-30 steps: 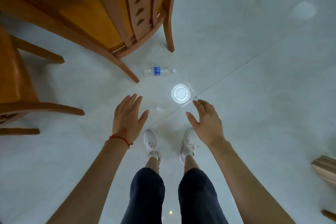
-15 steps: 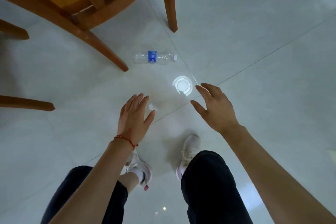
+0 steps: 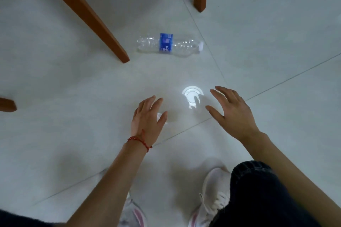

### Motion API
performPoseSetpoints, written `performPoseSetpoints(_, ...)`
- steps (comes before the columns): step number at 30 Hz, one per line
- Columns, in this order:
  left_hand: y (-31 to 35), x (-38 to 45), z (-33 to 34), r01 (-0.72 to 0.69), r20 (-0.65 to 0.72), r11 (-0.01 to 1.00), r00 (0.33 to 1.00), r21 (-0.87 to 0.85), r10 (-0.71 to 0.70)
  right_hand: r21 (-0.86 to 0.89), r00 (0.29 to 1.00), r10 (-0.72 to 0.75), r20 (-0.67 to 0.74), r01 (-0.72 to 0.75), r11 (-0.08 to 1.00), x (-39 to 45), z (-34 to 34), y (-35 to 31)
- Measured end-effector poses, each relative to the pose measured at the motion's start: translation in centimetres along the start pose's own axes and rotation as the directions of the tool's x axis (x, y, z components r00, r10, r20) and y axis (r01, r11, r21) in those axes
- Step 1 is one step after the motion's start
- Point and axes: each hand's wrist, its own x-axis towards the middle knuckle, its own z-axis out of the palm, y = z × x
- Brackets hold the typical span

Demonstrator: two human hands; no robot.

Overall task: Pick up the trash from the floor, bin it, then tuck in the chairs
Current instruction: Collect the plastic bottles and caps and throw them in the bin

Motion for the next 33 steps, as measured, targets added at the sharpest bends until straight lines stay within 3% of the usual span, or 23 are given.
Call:
performPoseSetpoints(11, -4.3, 1.6, 8.1, 0.112, -0.057, 0.978, 0.991, -0.176, -0.124, 0.077, 0.989, -0.108, -0.104, 0.117, 0.99, 3.1, 7.2, 0.0)
performPoseSetpoints(22, -5.1, 2.3, 9.7, 0.222, -0.141, 0.894, 0.945, -0.39, -0.296, 0.116, 0.988, -0.123, -0.094, 0.133, 0.984, 3.1, 9.0, -0.2)
performPoseSetpoints(24, -4.8, 2.6, 9.5, 0.264, -0.137, 0.767, 0.9, -0.585, -0.414, 0.131, 0.989, -0.113, -0.094, 0.125, 0.984, 3.3, 9.0, 0.0)
performPoseSetpoints(27, -4.4, 2.9, 8.7, 0.281, 0.014, 0.393, 0.829, -0.876, -0.56, 0.152, 0.991, -0.097, -0.097, 0.111, 0.982, 4.1, 8.7, 0.0)
performPoseSetpoints(30, -4.1, 3.5, 7.7, 0.233, 0.123, 0.116, 0.8, -0.965, -0.588, 0.175, 0.99, -0.083, -0.114, 0.103, 0.979, 5.9, 8.1, -0.3)
performPoseSetpoints(33, -3.9, 4.3, 6.3, 0.168, 0.15, -0.024, 0.797, -0.986, -0.585, 0.208, 0.988, -0.072, -0.133, 0.099, 0.973, 8.7, 7.3, -1.1)
